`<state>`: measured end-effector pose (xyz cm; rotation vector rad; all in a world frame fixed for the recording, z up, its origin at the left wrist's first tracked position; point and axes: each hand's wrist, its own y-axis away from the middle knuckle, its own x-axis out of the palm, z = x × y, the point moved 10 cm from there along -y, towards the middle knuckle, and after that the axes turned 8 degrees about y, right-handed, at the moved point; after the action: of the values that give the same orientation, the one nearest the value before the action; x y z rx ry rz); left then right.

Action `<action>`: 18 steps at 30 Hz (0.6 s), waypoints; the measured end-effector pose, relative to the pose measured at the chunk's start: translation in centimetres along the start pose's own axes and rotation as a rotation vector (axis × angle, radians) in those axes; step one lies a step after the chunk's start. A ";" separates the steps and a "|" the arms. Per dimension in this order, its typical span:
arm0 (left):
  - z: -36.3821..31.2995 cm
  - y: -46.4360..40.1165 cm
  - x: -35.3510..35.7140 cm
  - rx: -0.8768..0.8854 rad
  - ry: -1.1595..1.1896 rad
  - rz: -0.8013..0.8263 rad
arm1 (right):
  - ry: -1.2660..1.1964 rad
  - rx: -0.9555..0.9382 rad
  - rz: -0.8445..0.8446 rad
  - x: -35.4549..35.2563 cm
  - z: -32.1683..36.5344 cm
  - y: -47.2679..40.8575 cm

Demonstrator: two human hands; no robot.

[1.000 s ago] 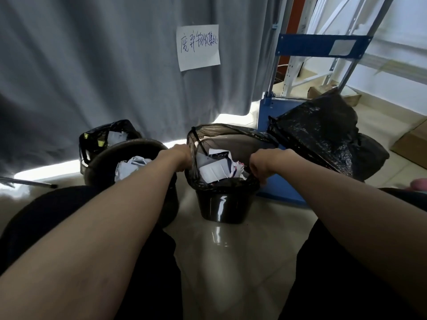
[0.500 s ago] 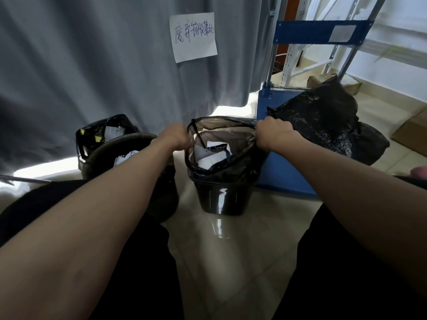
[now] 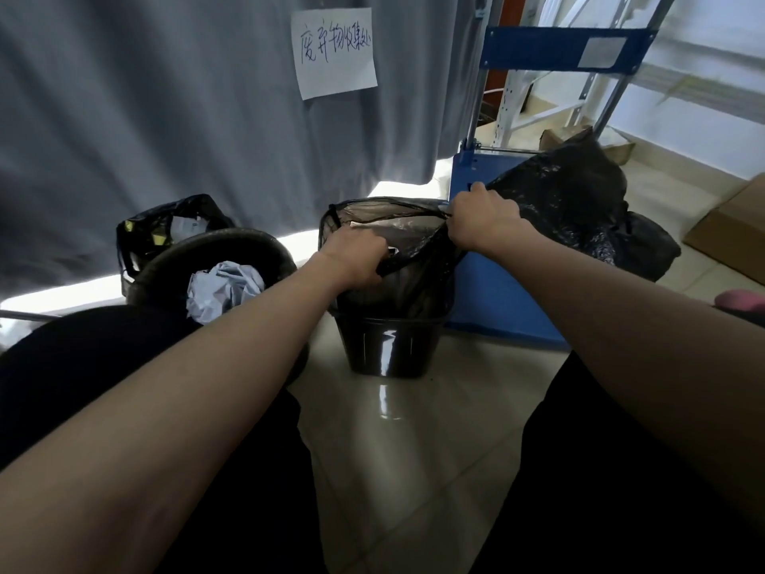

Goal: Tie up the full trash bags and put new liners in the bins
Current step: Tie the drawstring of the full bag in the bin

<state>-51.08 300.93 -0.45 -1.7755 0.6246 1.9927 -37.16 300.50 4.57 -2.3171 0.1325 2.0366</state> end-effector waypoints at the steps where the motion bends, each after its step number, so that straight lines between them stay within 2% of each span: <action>1: 0.3 0.0 -0.1 -0.008 -0.007 0.001 | 0.001 0.008 0.009 0.1 -0.3 0.0; 5: 2.1 0.6 -0.6 -0.065 0.062 0.016 | -0.003 0.026 0.042 0.3 -1.1 0.2; 11: 4.6 2.4 0.7 -0.091 0.101 0.127 | -0.007 0.025 0.059 0.3 -1.1 0.4; 14: 5.6 2.7 0.3 -0.117 0.090 0.104 | -0.011 0.024 0.068 0.4 -1.3 0.6; 18: 6.6 2.7 -0.7 -0.150 0.205 0.045 | -0.018 0.024 0.082 0.5 -1.9 0.9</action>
<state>-57.91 302.52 1.04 -2.0922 0.5951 1.9473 -35.30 299.45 4.34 -2.3156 0.2539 2.0803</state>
